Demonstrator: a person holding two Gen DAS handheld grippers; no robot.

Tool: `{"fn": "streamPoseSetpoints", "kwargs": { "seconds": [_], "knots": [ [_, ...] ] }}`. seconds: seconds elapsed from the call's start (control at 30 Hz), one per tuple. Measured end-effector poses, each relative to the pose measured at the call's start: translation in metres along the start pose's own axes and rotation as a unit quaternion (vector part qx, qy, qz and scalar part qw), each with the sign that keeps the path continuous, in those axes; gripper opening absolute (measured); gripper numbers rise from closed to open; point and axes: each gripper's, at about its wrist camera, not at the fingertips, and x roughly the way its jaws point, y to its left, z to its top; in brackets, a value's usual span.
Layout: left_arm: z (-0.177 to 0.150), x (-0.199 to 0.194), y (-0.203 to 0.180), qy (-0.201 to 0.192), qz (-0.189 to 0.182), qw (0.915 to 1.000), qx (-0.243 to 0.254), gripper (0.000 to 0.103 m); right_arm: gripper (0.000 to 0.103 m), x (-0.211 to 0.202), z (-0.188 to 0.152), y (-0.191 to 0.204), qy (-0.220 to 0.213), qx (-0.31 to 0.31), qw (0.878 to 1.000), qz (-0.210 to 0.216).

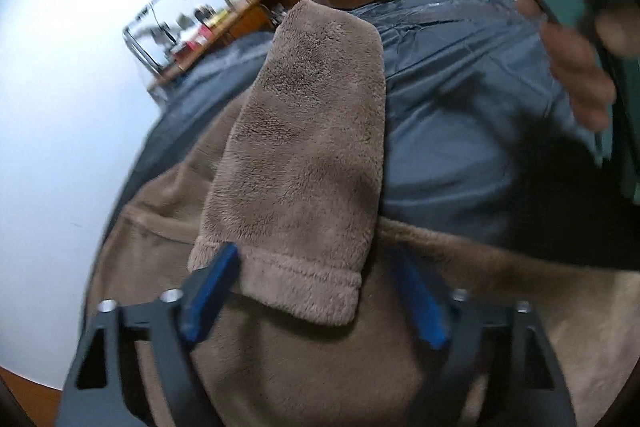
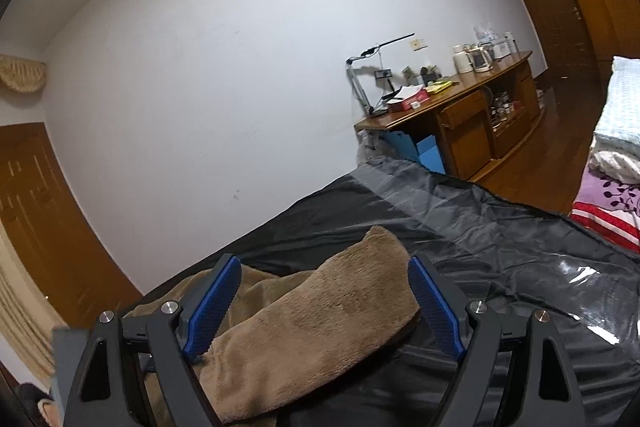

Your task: Fold clothes

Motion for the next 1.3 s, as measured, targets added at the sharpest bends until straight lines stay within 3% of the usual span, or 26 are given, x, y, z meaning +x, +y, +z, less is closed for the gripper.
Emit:
{"fn": "streamPoseSetpoints", "kwargs": {
  "seconds": [0.03, 0.1, 0.17, 0.2, 0.27, 0.37, 0.43, 0.6, 0.67, 0.77, 0.9, 1.07, 1.17, 1.3],
  "knots": [
    [0.001, 0.001, 0.001, 0.002, -0.007, 1.0000, -0.005, 0.063, 0.087, 0.000, 0.000, 0.001, 0.000, -0.002, 1.000, 0.001],
    [0.003, 0.002, 0.002, 0.004, -0.015, 0.9998, -0.013, 0.039, 0.087, -0.002, 0.000, 0.003, -0.005, -0.006, 1.000, -0.002],
    [0.004, 0.002, 0.004, 0.003, -0.027, 0.9993, -0.027, 0.025, 0.087, -0.004, 0.000, 0.004, -0.011, -0.010, 1.000, -0.006],
    [0.004, 0.001, 0.005, 0.002, -0.032, 0.9989, -0.034, 0.018, 0.087, -0.005, 0.000, 0.005, -0.013, -0.011, 1.000, -0.008],
    [0.006, -0.002, 0.008, -0.003, -0.038, 0.9981, -0.048, 0.015, 0.087, -0.007, 0.001, 0.005, -0.018, -0.012, 1.000, -0.013],
    [0.010, -0.012, 0.018, -0.020, -0.042, 0.9948, -0.091, 0.013, 0.087, -0.011, 0.001, 0.003, -0.027, -0.009, 0.999, -0.021],
    [0.014, -0.031, 0.039, -0.046, -0.047, 0.9864, -0.150, 0.013, 0.087, -0.014, 0.002, 0.000, -0.035, -0.002, 0.999, -0.028],
    [0.011, -0.092, 0.105, -0.114, -0.054, 0.9504, -0.284, 0.012, 0.087, -0.023, 0.005, -0.011, -0.058, 0.023, 0.997, -0.047],
    [0.006, -0.116, 0.128, -0.137, -0.040, 0.9348, -0.325, 0.012, 0.087, -0.024, 0.006, -0.014, -0.058, 0.029, 0.997, -0.051],
    [-0.014, -0.149, 0.150, -0.154, -0.006, 0.9189, -0.363, 0.012, 0.087, -0.022, 0.007, -0.016, -0.051, 0.029, 0.997, -0.050],
    [-0.049, -0.177, 0.173, -0.149, 0.029, 0.9017, -0.405, 0.012, 0.087, -0.018, 0.007, -0.012, -0.042, 0.017, 0.998, -0.048],
    [-0.099, -0.196, 0.185, -0.117, 0.078, 0.8919, -0.430, 0.013, 0.087, -0.011, 0.004, -0.005, -0.026, -0.003, 0.999, -0.042],
    [-0.129, -0.194, 0.188, -0.087, 0.084, 0.8812, -0.457, 0.013, 0.087, -0.006, -0.001, 0.002, -0.012, -0.024, 0.999, -0.036],
    [-0.163, -0.190, 0.189, -0.068, 0.061, 0.8634, -0.496, 0.013, 0.087, -0.001, -0.007, 0.016, -0.004, -0.060, 0.997, -0.038]
  ]
}}
